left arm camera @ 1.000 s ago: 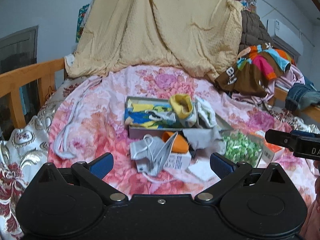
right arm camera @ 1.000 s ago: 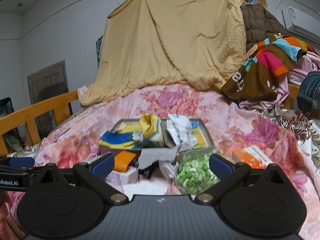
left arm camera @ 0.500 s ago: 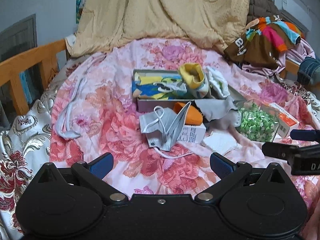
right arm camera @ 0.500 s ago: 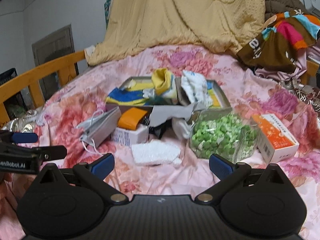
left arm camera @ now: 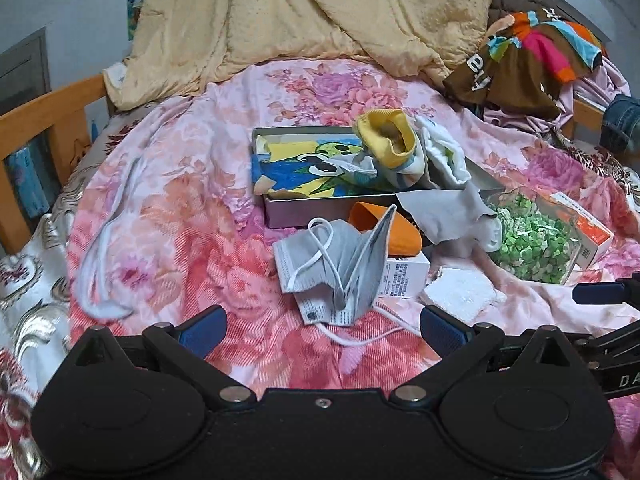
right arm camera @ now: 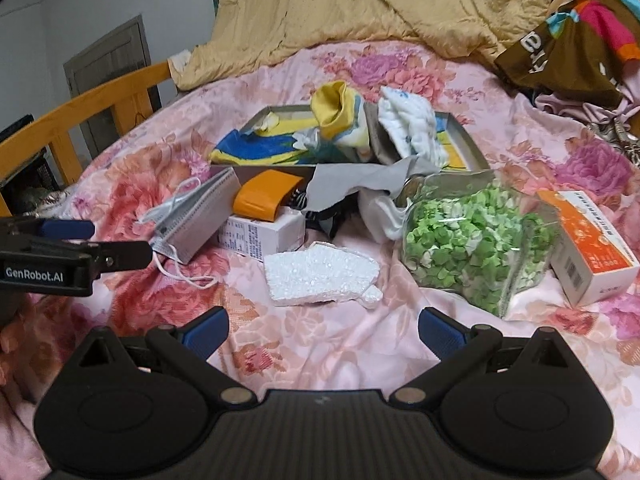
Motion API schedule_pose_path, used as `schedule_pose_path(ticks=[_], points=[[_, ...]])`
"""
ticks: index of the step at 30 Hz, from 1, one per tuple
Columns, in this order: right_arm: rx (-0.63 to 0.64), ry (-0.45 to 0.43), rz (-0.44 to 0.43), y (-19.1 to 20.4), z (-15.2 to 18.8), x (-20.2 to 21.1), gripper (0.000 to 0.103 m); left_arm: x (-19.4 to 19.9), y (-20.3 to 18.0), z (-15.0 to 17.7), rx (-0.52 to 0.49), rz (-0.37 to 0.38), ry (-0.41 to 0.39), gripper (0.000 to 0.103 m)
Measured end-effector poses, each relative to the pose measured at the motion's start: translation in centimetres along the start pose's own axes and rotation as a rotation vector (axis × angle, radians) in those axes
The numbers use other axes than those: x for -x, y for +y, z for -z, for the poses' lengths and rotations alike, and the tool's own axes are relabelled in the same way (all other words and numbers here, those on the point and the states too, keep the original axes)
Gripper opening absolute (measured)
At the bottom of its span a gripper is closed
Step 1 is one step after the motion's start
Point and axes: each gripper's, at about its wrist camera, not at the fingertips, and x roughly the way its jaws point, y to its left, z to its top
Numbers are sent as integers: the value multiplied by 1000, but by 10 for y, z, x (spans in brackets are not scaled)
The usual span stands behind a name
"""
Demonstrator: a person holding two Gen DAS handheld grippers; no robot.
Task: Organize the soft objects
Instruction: 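Move the left tool over the grey face mask while the right approaches the white foam sheet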
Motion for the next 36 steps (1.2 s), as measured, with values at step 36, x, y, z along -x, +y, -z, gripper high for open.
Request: schedule_pose_path(ticks=[36], points=[[-13,55,-32,-7,-15,-53,103,-39,4,-10,37,23,-49,102]])
